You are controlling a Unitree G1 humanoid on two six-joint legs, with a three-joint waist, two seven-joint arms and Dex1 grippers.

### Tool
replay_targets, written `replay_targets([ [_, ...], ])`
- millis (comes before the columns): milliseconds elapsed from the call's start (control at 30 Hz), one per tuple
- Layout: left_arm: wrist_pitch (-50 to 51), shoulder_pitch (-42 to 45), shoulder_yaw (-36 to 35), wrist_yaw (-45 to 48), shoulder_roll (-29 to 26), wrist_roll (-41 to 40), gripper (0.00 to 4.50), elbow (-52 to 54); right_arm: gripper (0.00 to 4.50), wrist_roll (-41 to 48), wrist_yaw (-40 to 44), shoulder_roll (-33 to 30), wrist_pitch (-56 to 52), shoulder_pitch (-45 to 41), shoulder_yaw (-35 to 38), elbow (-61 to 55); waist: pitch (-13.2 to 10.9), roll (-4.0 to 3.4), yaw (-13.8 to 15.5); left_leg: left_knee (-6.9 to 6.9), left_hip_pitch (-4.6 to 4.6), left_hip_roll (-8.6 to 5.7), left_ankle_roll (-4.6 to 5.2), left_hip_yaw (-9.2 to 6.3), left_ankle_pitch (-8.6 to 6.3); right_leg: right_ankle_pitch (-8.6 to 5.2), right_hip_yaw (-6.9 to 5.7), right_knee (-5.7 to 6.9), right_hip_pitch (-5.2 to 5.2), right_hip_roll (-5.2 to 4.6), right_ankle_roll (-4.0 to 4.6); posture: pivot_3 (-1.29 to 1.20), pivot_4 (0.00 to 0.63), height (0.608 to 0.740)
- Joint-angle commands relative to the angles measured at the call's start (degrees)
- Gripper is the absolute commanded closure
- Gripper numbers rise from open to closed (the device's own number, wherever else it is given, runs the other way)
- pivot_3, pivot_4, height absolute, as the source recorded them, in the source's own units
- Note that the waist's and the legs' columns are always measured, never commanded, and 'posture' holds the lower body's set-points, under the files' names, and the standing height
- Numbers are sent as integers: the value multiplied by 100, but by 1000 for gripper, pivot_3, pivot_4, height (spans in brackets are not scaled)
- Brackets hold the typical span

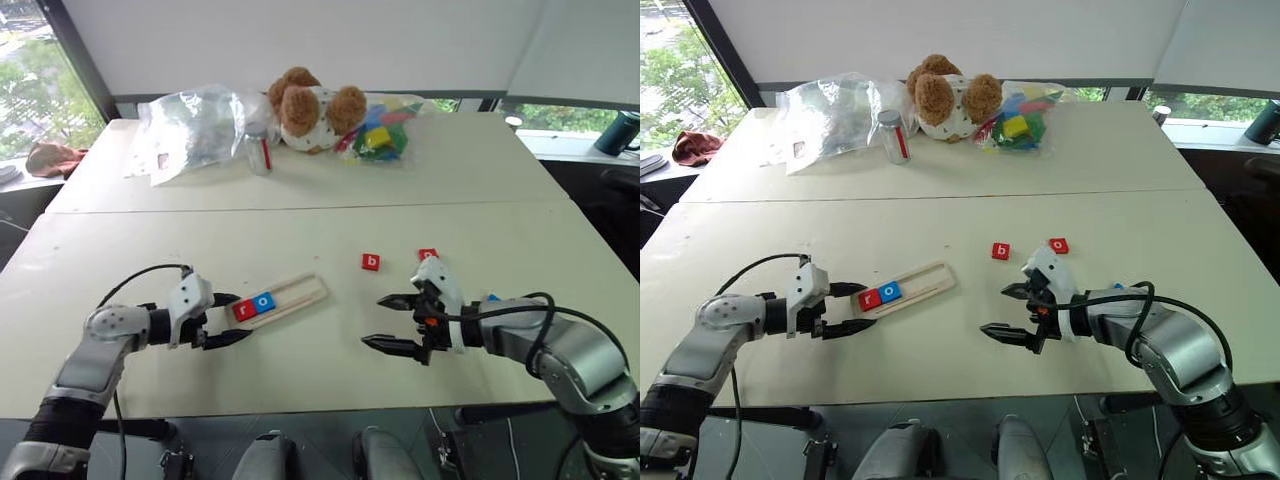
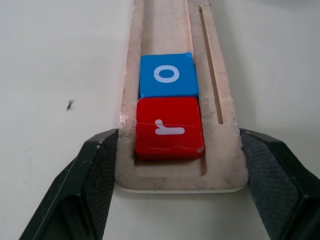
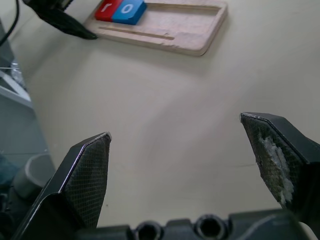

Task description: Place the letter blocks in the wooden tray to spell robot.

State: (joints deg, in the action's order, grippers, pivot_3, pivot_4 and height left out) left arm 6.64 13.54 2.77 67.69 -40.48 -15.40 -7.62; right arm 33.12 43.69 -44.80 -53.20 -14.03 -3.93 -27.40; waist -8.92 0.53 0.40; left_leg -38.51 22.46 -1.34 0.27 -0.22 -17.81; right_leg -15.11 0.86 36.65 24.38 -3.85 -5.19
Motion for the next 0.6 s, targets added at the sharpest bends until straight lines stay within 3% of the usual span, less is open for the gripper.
replay_targets([
  [33,-121,737,498,442,172,124,1420,106,0,-260,-438,30,265,57,646,279,0,0,40,-10,3,0,2,0,-1,0,0,4,0,1,0,0,150,740],
  [233,-781,1953,1222,1010,848,569,1420,-1276,0,-485,-931,63,361,346,1319,348,0,1,13,-66,20,-10,12,-2,-6,0,7,35,-3,6,0,0,150,740],
  [533,-1750,2713,1470,1294,1478,1033,1420,-3084,0,-665,-1651,260,234,517,1697,78,0,1,-2,-65,9,4,14,1,-5,-1,1,56,3,40,-2,0,150,740],
  [600,-1785,2757,1434,1352,1531,1035,377,-3222,0,-662,-1708,301,196,515,1654,10,0,1,7,-69,4,1,15,2,-5,-1,2,56,-6,39,-3,0,150,740],
])
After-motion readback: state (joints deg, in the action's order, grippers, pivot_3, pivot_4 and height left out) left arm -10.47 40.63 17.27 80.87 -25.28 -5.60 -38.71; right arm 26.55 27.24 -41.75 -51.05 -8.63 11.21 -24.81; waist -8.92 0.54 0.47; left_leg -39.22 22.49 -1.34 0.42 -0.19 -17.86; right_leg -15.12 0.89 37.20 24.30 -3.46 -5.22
